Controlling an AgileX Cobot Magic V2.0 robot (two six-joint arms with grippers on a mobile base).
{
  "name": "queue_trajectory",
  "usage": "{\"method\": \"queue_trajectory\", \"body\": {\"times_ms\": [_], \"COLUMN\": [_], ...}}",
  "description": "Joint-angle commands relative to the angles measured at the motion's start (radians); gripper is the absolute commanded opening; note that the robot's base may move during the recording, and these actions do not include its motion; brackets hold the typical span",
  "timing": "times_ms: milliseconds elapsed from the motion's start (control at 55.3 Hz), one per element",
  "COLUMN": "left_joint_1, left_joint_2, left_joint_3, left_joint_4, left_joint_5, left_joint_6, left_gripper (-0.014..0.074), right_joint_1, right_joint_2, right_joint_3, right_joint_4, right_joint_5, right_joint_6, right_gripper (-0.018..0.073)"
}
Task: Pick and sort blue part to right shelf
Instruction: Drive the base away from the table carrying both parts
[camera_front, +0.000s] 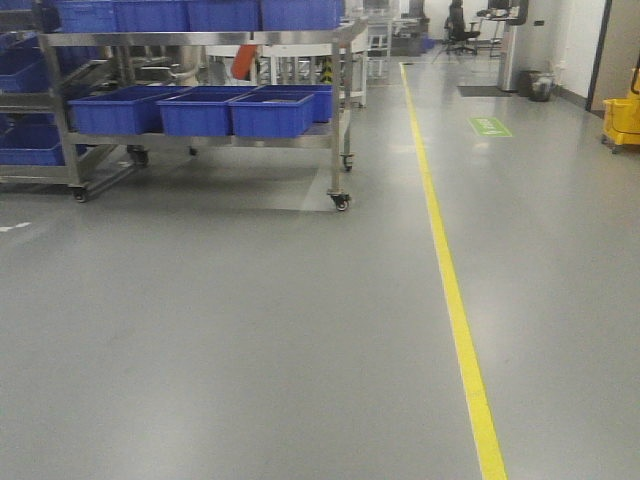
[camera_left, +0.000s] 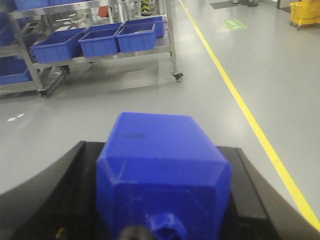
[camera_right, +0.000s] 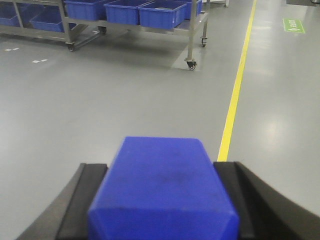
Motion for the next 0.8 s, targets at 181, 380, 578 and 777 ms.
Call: {"method": "queue_trajectory", "body": {"times_ms": [181,380,578,777], "left_joint_1": [-0.001,-0.001,-0.001,-0.001], "left_joint_2": [0.017,0.017,0.017,0.017], "left_joint_3": [-0.025,-0.025,-0.025,-0.025], "left_joint_4": [-0.001,-0.001,-0.001,-0.001], "left_joint_5": [-0.089,-0.089,-0.089,-0.089], "left_joint_6": [-0.008,-0.008,-0.008,-0.008], "left_gripper": [0.0337,0.0337,0.0337,0.0337], "right_joint_1": [-0.001,-0.001,-0.001,-0.001], "right_joint_2": [0.02,0.02,0.02,0.02], "right_joint_3": [-0.026,-0.026,-0.026,-0.026], "right_joint_4": [-0.02,-0.02,-0.02,-0.02], "right_joint_5": [-0.084,-0.084,-0.084,-0.084], "right_joint_6": [-0.008,-0.008,-0.008,-0.008], "right_gripper": [0.0342,0.0342,0.0342,0.0342]}}
